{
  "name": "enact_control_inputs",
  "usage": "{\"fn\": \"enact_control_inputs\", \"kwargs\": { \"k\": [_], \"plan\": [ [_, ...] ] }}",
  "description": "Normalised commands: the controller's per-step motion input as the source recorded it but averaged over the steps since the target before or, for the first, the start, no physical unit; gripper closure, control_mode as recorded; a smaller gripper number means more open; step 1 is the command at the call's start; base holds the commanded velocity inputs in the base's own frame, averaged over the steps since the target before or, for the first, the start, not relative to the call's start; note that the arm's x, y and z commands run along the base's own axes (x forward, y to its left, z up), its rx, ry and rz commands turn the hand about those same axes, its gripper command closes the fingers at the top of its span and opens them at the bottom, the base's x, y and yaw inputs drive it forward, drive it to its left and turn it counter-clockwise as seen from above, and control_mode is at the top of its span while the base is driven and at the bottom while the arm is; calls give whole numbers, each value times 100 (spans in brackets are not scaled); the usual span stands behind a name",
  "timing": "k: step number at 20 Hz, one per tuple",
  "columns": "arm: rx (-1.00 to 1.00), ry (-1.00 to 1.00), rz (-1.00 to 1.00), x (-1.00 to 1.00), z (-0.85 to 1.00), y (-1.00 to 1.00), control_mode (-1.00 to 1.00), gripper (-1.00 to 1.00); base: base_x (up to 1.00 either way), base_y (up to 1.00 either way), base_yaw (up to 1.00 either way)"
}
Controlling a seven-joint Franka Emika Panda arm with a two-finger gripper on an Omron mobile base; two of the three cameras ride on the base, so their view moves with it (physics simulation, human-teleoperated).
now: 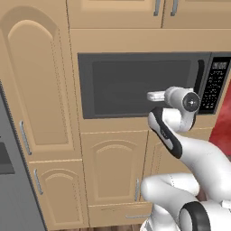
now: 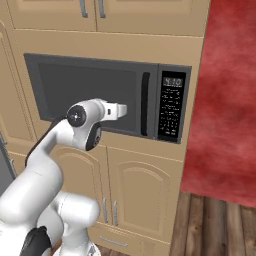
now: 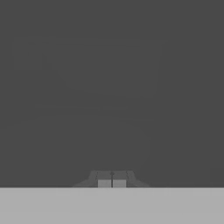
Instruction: Pick the marshmallow from the counter and place it in the microwave. Then turn on the microwave.
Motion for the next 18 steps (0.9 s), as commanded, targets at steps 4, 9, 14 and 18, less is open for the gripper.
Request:
{"fn": "enact_control_inputs", "kwargs": {
  "k": [4, 9, 14, 18],
  "plan": [
    [-2, 0, 0, -19, 9, 0, -100, 100, 0, 0, 0],
    [-2, 0, 0, -21, 9, 0, -100, 100, 0, 0, 0],
    [-1, 0, 0, -25, 10, -1, -100, 100, 0, 0, 0],
    [1, 0, 0, -32, 12, -7, -100, 100, 0, 0, 0]
  ]
}}
